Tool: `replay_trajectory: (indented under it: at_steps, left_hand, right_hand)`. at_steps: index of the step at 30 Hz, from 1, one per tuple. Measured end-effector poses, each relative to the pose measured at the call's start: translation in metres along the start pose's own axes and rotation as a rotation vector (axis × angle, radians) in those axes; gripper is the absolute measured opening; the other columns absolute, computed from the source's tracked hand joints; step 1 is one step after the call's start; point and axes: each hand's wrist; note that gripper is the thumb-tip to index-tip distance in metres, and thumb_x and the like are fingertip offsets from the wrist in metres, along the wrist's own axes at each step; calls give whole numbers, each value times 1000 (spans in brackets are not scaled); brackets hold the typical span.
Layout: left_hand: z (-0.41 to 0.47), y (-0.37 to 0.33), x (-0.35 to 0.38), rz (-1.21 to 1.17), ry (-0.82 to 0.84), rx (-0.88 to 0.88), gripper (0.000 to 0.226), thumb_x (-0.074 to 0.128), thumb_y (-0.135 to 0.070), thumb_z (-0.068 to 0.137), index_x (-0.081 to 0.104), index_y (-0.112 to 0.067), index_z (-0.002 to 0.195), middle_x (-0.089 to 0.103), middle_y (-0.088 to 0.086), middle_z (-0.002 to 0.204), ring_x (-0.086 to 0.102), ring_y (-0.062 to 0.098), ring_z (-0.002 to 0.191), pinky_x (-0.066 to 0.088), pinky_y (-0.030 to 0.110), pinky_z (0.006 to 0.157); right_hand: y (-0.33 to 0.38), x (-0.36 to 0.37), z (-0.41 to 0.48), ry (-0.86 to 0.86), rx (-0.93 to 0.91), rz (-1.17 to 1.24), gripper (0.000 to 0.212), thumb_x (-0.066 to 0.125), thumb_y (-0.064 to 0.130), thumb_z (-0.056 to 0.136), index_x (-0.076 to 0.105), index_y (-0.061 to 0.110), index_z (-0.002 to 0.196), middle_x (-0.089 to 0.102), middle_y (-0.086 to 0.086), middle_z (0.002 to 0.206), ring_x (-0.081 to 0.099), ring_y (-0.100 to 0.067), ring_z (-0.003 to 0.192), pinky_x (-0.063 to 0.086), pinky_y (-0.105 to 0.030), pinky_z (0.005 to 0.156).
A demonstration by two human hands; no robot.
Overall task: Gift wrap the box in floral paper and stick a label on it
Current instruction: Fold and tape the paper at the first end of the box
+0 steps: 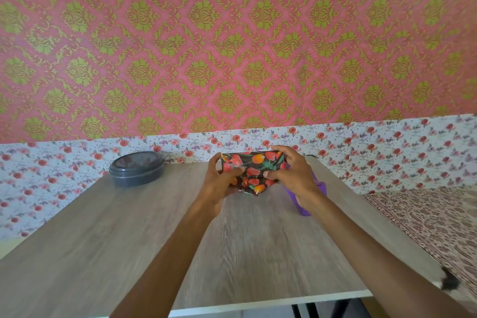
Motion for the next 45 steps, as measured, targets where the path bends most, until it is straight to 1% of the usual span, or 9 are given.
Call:
replay_trajectory:
  at_steps: [5, 10, 17, 23, 25, 28, 33, 38, 45]
  left_hand:
    - [1, 4, 2, -2, -92, -8, 76, 82, -4, 74, 42, -21, 136, 68, 14, 112, 72, 28, 89, 60, 36, 68]
    - [0, 2, -2, -50, -104, -16, 71, 76, 7, 76, 44, -20, 133, 70, 15, 99, 71, 26, 69, 61, 34, 66]
    - [-4, -2, 4, -61, -118, -7, 71, 75, 8, 76, 43, -17, 134, 69, 17, 100, 71, 24, 63, 58, 29, 54]
    - [-11, 5, 5, 256, -213, 40, 59, 63, -29, 95, 30, -27, 144, 42, 14, 142, 62, 29, 110, 54, 35, 88]
    - [-22, 10, 6, 481, -335, 242, 54, 47, -49, 98, 35, -24, 143, 26, 4, 148, 47, 24, 121, 40, 32, 94]
    - [-32, 9, 3, 794, -314, 658, 54, 38, -65, 92, 53, -29, 130, 39, -1, 143, 36, 17, 132, 29, 33, 104]
    - [-19, 0, -3, 799, -70, 733, 38, 73, -36, 86, 62, -32, 122, 62, -13, 116, 56, 9, 109, 45, 25, 91]
    - [-14, -14, 4, 678, -114, 737, 4, 72, -28, 88, 71, -29, 92, 69, -16, 90, 63, 0, 85, 52, 21, 74]
    - [-10, -25, 9, 728, -111, 770, 4, 69, -23, 90, 70, -26, 88, 66, -18, 83, 61, -6, 83, 42, 5, 70]
  right_hand:
    - [-5, -3, -3, 92, -86, -141, 68, 79, 7, 78, 53, 37, 134, 56, 8, 131, 49, -6, 116, 46, -22, 90]
    - [-9, -14, -8, 134, -436, -421, 63, 51, -15, 78, 60, 25, 127, 46, 5, 142, 36, -14, 138, 36, -36, 107]
    - [-20, -18, -12, 105, -907, -828, 32, 80, 28, 75, 74, 28, 106, 65, 12, 118, 50, -20, 111, 40, -40, 86]
    - [-11, -8, -4, 123, -739, -628, 13, 69, 29, 85, 71, 17, 84, 67, 4, 76, 58, -18, 72, 50, -41, 61]
    - [-6, -6, -2, 131, -670, -603, 14, 69, 30, 86, 66, 20, 77, 61, 10, 69, 55, -11, 67, 47, -37, 55]
    - [0, -2, 2, 119, -600, -589, 25, 74, 28, 84, 54, 33, 69, 50, 20, 59, 46, 1, 58, 34, -27, 50]
    - [7, 2, 7, 138, -527, -480, 32, 81, 24, 79, 57, 37, 62, 55, 22, 55, 47, 1, 55, 32, -20, 54]
    - [12, 4, 7, 182, -512, -377, 13, 82, 19, 77, 75, 13, 85, 66, 16, 71, 57, 5, 62, 38, -9, 60]
    - [22, 8, 7, 116, -517, -249, 8, 74, 23, 86, 75, 20, 92, 72, 13, 81, 67, -1, 77, 47, -16, 70]
Point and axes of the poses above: each hand's wrist, its own z-axis towards the middle knuckle, its own x-axis out of the palm, y = z × x
